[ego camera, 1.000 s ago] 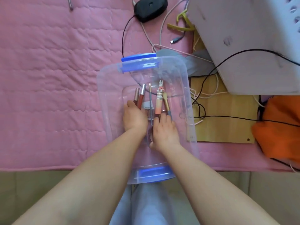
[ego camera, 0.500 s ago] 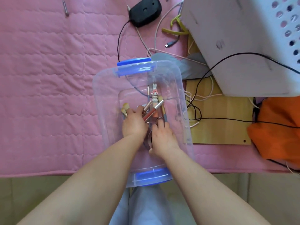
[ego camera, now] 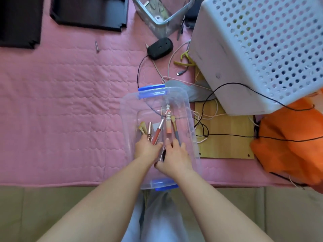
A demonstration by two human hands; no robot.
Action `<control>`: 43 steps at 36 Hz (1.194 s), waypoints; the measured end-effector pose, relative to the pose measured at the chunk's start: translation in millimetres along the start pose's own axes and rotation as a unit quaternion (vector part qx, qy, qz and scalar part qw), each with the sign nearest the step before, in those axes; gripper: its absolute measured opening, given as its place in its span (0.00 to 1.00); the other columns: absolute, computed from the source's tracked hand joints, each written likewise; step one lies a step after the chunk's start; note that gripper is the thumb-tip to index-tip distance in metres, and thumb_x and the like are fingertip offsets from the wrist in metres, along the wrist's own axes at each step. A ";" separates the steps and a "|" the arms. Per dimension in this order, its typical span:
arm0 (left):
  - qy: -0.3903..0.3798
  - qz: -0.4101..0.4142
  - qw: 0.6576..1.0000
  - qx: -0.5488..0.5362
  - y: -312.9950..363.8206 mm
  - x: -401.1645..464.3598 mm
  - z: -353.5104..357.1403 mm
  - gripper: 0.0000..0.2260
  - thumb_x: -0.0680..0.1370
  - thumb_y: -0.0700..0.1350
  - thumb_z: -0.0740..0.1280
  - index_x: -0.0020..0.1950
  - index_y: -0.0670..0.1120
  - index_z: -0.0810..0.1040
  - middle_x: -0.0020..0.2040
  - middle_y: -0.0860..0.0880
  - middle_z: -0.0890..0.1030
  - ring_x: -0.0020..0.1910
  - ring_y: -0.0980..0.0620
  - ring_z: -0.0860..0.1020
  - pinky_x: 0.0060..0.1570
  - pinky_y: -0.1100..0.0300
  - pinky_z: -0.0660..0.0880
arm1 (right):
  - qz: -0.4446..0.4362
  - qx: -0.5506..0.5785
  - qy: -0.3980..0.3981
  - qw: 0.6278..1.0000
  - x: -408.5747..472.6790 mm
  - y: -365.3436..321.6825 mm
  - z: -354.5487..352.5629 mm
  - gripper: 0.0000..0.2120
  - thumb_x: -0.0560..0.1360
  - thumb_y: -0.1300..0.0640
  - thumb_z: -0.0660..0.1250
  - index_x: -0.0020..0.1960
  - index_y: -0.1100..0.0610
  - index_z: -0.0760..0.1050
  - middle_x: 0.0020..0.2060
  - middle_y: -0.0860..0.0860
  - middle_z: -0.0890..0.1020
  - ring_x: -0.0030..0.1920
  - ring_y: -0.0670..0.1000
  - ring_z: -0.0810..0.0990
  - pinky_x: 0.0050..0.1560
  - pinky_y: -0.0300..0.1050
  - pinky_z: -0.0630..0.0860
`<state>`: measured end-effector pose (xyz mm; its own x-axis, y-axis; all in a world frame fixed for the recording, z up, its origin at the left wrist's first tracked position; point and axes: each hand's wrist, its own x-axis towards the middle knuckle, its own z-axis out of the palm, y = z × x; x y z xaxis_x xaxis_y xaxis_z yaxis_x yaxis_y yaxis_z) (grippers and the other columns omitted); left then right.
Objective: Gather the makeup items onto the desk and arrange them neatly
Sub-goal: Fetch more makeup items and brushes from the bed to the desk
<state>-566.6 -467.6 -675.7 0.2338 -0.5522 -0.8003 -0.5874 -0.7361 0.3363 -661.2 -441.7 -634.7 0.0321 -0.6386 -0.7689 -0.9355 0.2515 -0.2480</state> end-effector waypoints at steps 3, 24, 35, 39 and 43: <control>0.002 0.001 1.000 -0.025 5.3 -27.7 -16.4 0.18 0.73 0.51 0.69 0.58 0.42 0.72 0.50 0.44 0.79 0.48 0.43 0.76 0.44 0.59 0.69 | 0.005 0.009 0.019 1.000 -23.3 -5.3 -12.6 0.39 0.73 0.42 0.61 0.76 0.57 0.49 0.69 0.56 0.62 0.66 0.59 0.61 0.65 0.52 0.65; 0.182 0.068 0.959 -0.206 -38.5 -200.4 -213.8 0.14 0.72 0.54 0.71 0.51 0.47 0.76 0.41 0.53 0.77 0.40 0.50 0.74 0.32 0.61 0.66 | -0.058 0.378 0.045 0.923 -162.6 -127.7 -80.7 0.06 0.78 0.53 0.60 0.51 0.54 0.72 0.45 0.48 0.75 0.47 0.47 0.73 0.40 0.31 0.66; 0.293 0.041 0.921 -0.253 -181.2 -274.8 -335.9 0.15 0.71 0.56 0.70 0.50 0.47 0.75 0.44 0.50 0.80 0.42 0.48 0.76 0.40 0.59 0.68 | -0.110 0.361 -0.096 0.921 -232.0 -295.4 -17.5 0.10 0.75 0.53 0.58 0.43 0.57 0.73 0.36 0.57 0.77 0.39 0.56 0.81 0.31 0.37 0.72; 0.314 0.022 0.906 -0.283 -246.7 -297.0 -372.6 0.15 0.72 0.54 0.70 0.51 0.46 0.75 0.43 0.51 0.78 0.40 0.50 0.74 0.37 0.59 0.66 | -0.126 0.358 -0.110 0.919 -258.1 -358.3 21.8 0.13 0.78 0.48 0.57 0.44 0.57 0.72 0.35 0.54 0.75 0.34 0.52 0.76 0.38 0.43 0.72; 0.341 0.005 0.887 -0.313 -315.1 -318.3 -406.1 0.14 0.72 0.54 0.70 0.51 0.47 0.75 0.44 0.51 0.79 0.41 0.50 0.75 0.38 0.59 0.68 | -0.218 0.302 -0.080 0.925 -287.1 -420.7 60.4 0.08 0.78 0.49 0.61 0.46 0.54 0.70 0.38 0.51 0.74 0.36 0.48 0.74 0.41 0.52 0.77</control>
<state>-141.3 -218.8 -325.3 0.7701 -0.5118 -0.3809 -0.0978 -0.6847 0.7223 -255.6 -320.3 -345.3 0.4569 -0.6713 -0.5836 -0.4564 0.3862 -0.8016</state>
